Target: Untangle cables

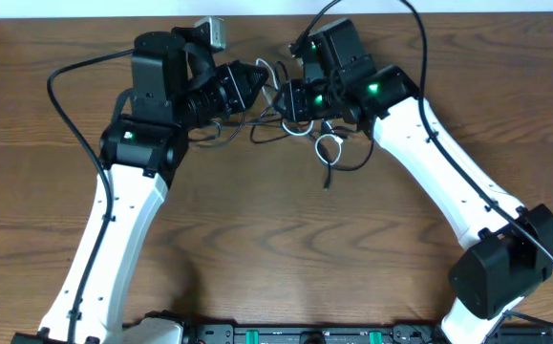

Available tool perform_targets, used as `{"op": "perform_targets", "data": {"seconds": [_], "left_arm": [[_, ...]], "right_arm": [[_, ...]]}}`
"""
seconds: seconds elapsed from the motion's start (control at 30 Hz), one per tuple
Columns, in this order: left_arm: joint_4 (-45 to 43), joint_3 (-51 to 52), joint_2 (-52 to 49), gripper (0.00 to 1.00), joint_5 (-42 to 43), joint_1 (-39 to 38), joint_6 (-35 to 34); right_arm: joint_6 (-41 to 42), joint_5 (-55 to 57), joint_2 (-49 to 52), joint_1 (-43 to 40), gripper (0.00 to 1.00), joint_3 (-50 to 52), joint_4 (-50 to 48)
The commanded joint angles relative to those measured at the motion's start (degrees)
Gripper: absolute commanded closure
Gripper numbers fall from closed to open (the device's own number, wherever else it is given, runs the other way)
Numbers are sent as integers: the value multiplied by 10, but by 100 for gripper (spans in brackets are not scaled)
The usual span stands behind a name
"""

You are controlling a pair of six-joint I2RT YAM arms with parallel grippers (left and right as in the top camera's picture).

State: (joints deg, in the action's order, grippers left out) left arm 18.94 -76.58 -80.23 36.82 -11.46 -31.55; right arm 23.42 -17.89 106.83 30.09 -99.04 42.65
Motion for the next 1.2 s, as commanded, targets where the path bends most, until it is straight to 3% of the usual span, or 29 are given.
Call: {"op": "perform_targets", "data": {"seconds": [0.0, 0.07, 0.27, 0.6, 0.8, 0.97, 1.17], "left_arm": [[-21, -10, 24, 92, 54, -1, -25], [-33, -10, 33, 93, 68, -1, -27], [-48, -10, 68, 92, 67, 0, -36], [-163, -10, 135, 93, 67, 43, -143], [-170, -10, 146, 92, 51, 88, -155], [-54, -10, 143, 92, -23, 141, -141], [175, -10, 120, 93, -281, 154, -107]], "right_arm": [[8, 40, 0, -17, 89, -5, 4], [8, 56, 0, -28, 99, -5, 9], [8, 121, 0, -65, 99, -5, 43], [-10, 162, 0, -122, 99, -5, 97], [5, 222, 0, -150, 99, -5, 122], [53, 328, 0, -195, 99, -5, 164], [53, 289, 0, -263, 99, -5, 176]]}}
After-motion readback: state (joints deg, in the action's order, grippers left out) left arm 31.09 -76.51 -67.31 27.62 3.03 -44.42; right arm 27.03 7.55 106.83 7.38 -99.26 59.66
